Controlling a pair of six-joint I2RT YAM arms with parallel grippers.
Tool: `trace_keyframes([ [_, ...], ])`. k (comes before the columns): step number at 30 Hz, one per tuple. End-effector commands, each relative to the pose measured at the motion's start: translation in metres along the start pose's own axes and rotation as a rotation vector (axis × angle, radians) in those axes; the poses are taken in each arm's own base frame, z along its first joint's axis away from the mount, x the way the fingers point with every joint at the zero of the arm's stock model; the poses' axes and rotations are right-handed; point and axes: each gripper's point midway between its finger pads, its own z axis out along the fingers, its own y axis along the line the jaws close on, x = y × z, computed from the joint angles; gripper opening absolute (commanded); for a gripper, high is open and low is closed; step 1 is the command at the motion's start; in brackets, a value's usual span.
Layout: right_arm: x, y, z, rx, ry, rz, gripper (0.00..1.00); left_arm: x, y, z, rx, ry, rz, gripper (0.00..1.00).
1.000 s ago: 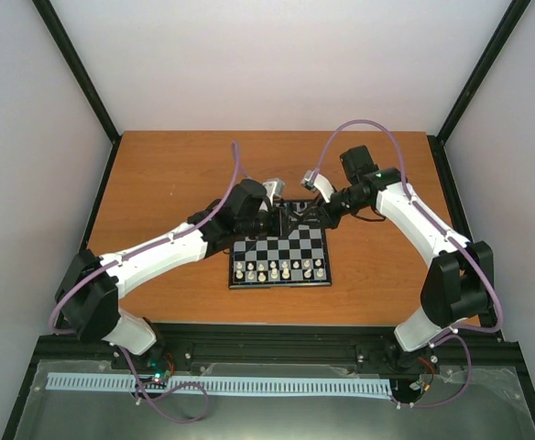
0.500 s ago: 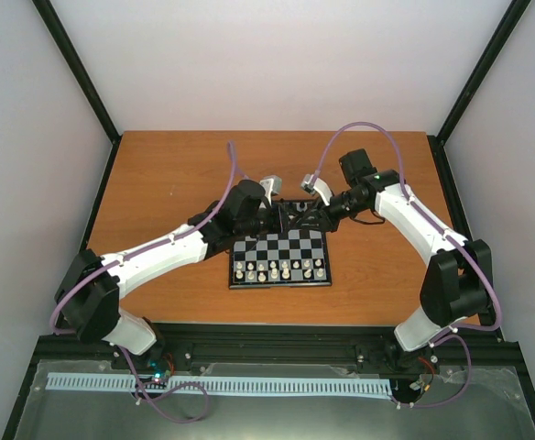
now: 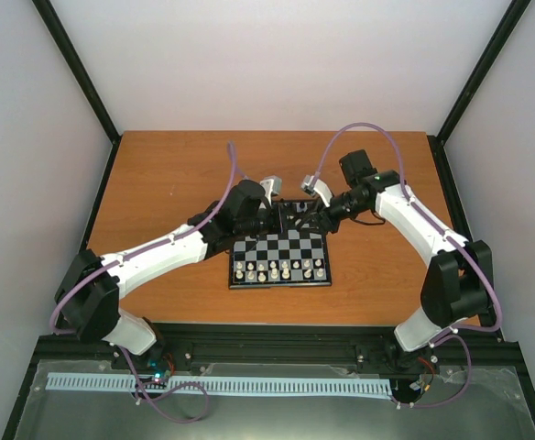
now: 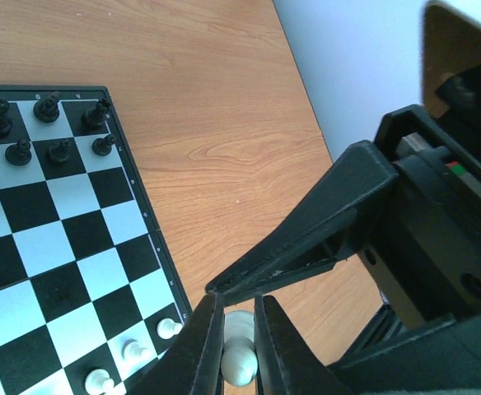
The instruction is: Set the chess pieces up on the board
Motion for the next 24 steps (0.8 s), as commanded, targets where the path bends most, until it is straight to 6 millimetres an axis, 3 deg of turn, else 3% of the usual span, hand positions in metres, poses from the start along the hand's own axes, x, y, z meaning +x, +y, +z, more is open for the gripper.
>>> trace_keyframes([
  [1,-0.003,0.012,-0.011,0.012,-0.017,-0.055,0.42,-0.009,-0.002,-0.013,-0.021,-0.026,0.066,0.07],
  [7,-0.01,0.008,-0.045,0.121,-0.06,-0.047,0.48,0.004,0.013,-0.031,-0.139,0.039,0.189,0.09],
  [11,-0.001,-0.007,-0.062,0.272,-0.056,-0.011,0.49,0.028,0.015,-0.034,-0.204,0.089,0.33,0.09],
  [16,0.012,-0.034,-0.083,0.463,-0.115,0.025,0.54,0.061,0.017,-0.022,-0.302,0.147,0.498,0.09],
  [24,0.029,-0.061,-0.108,0.575,-0.173,0.13,0.56,0.095,0.015,0.006,-0.33,0.218,0.618,0.1],
])
